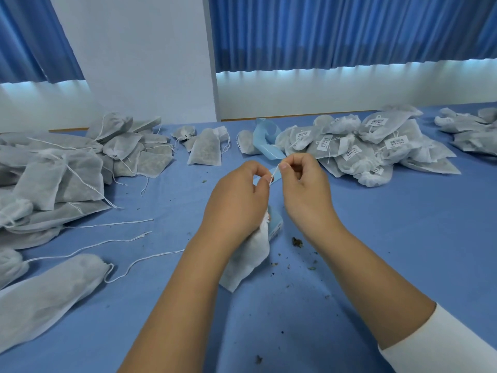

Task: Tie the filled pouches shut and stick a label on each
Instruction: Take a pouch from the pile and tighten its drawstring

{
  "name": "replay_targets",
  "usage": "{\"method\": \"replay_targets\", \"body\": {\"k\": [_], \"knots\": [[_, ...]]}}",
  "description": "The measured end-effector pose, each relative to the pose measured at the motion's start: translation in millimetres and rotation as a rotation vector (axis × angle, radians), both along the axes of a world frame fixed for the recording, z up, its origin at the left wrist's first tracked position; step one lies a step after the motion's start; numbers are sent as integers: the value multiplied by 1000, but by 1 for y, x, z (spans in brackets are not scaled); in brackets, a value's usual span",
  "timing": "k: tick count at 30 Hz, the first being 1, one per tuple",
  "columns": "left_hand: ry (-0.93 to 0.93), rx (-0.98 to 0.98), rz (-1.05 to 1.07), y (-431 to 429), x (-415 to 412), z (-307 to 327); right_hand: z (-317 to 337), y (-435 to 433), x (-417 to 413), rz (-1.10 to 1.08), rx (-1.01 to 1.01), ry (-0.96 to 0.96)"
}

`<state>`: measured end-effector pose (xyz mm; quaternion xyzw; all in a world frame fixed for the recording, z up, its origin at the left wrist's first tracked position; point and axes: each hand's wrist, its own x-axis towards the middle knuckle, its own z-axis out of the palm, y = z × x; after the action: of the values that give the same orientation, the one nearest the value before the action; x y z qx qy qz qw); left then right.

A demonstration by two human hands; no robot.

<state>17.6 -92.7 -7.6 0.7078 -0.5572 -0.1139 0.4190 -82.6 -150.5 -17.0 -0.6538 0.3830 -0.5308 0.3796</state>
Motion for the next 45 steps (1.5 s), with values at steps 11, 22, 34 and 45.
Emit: {"method": "replay_targets", "body": {"k": [11, 22, 34, 45], "knots": [[160, -23, -36, 5, 7, 4, 3, -5, -4, -10, 74, -66], [533, -51, -13, 18, 44, 14, 12, 5, -6, 44, -61, -157], [491, -112, 263, 14, 49, 14, -2, 32, 7, 330, -380, 174], [773, -33, -81, 21, 45, 20, -5, 22, 4, 306, -260, 229]]}}
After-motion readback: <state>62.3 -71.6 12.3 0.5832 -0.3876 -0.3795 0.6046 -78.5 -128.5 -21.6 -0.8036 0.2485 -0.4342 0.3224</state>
